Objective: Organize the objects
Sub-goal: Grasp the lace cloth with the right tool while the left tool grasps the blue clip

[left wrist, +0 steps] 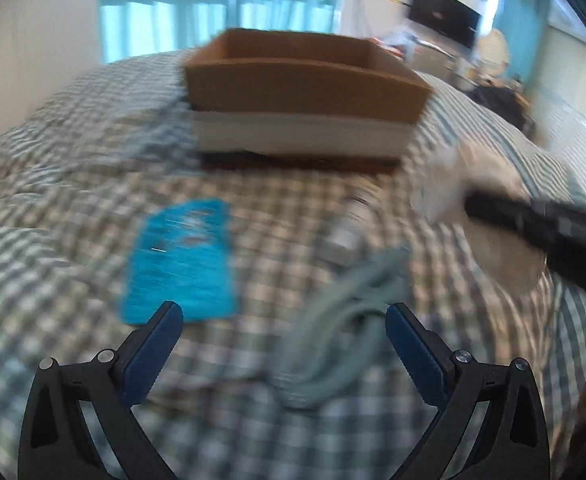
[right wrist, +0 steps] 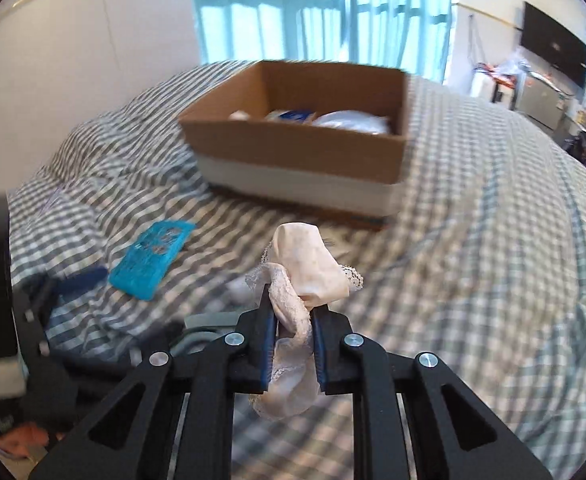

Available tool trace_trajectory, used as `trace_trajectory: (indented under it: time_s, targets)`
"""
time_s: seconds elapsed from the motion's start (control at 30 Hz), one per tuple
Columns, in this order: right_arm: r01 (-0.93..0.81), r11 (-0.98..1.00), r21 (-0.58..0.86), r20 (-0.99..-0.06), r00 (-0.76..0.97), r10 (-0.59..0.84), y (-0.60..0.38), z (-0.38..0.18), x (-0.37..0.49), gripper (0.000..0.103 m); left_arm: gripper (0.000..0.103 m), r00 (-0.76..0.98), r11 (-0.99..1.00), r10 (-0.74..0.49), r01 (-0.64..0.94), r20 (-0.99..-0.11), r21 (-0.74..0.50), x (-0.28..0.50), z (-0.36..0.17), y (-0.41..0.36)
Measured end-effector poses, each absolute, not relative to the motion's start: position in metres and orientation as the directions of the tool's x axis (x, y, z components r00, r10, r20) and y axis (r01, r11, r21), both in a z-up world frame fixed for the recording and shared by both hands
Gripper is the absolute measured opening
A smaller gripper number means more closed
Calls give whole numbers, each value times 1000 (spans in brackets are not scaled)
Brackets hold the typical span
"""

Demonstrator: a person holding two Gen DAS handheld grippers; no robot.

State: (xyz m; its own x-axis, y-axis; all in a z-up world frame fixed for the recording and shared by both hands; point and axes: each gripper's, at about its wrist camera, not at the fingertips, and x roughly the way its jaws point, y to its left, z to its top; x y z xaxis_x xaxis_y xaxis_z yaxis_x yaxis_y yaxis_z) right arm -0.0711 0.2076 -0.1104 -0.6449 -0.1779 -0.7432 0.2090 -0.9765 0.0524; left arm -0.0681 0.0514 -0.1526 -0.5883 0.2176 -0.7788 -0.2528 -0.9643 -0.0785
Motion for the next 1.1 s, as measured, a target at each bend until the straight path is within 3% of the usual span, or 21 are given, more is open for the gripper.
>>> trace_trajectory:
  time_s: [0.3, 0.5, 0.8, 0.83, 0.87, 1.1]
  targets:
    - [164, -982, 90, -741, -648, -176, 244, -115, -63, 15, 102, -537, -953, 193, -300, -821, -28, -77, -180, 79]
    - [180, -979, 97, -745, -639, -191, 240, -120, -64, 15, 78, -520, -944, 220, -328, -825, -44, -72, -175, 77]
    - [186, -980, 76, -731, -658, -181, 232, -110, -50, 15, 76, -503, -935, 289, -330, -815, -128, -57, -156, 64]
    - [186, -980, 73, -729, -661, -180, 232, -108, -47, 15, 62, -507, -933, 297, -334, -809, -134, -55, -152, 64]
    - [186, -980, 72, -727, -663, -179, 231, -107, -45, 15, 24, -509, -930, 308, -341, -804, -140, -53, -149, 65]
    - [199, -979, 54, -711, -680, -177, 223, -95, -25, 15, 16, -522, -925, 287, -368, -803, -92, -43, -137, 73]
